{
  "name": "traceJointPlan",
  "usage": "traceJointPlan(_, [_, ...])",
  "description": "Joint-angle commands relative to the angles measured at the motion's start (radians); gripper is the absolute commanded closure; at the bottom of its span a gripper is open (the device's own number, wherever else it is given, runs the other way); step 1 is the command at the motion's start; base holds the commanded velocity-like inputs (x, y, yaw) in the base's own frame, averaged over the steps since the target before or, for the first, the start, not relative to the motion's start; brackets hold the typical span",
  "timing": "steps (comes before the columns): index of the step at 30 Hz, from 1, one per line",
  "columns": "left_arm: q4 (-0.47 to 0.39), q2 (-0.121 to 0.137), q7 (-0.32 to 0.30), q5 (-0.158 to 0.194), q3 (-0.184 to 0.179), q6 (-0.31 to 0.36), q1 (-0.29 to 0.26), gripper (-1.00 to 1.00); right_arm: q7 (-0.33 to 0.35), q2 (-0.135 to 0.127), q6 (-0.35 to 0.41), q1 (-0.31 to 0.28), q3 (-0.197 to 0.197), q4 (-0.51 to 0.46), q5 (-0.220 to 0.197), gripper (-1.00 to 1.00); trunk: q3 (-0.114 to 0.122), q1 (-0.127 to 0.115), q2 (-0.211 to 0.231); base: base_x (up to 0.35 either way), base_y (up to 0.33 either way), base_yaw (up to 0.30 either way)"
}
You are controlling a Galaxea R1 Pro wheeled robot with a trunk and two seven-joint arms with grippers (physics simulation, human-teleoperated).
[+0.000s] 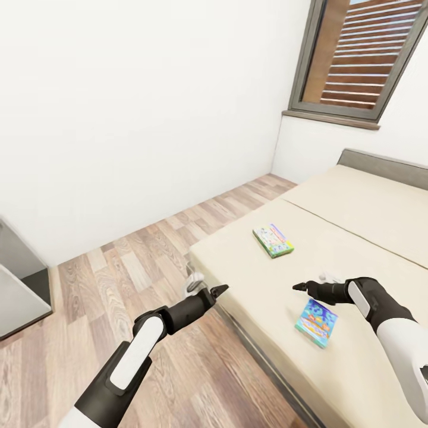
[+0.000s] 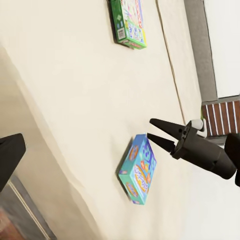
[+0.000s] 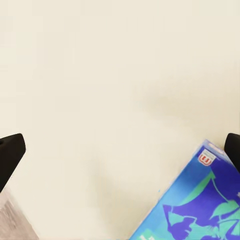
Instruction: Put all the toys in the child's room - the three board games (two on the bed and one on the table), the two jigsaw puzzles on the table, and the tennis ball on the table - inside the toy box on the table in the child's room.
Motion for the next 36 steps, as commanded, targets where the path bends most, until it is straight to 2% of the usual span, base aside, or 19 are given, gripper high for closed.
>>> traceJointPlan(1, [-0.001, 0.0, 0.009, 0.011, 0.0, 0.003, -0.001, -1.0, 0.003, 0.0, 0.006, 0.0, -0.005, -0.001, 0.001, -1.0, -0.001, 0.0, 0.0, 0.0, 0.0, 0.085])
traceJointPlan(19, [-0.001, 0.0, 0.009, 0.01, 0.0, 0.0, 0.004, -1.0, 0.003, -0.001, 0.006, 0.0, -0.005, -0.001, 0.001, -1.0, 0.0, 0.0, 0.0, -0.176, 0.0, 0.022])
traceJointPlan(36, [-0.001, 0.0, 0.009, 0.01, 0.0, 0.0, 0.004, -1.0, 0.003, -0.001, 0.006, 0.0, -0.005, -0.001, 0.003, -1.0, 0.0, 0.0, 0.0, -0.037, 0.0, 0.001])
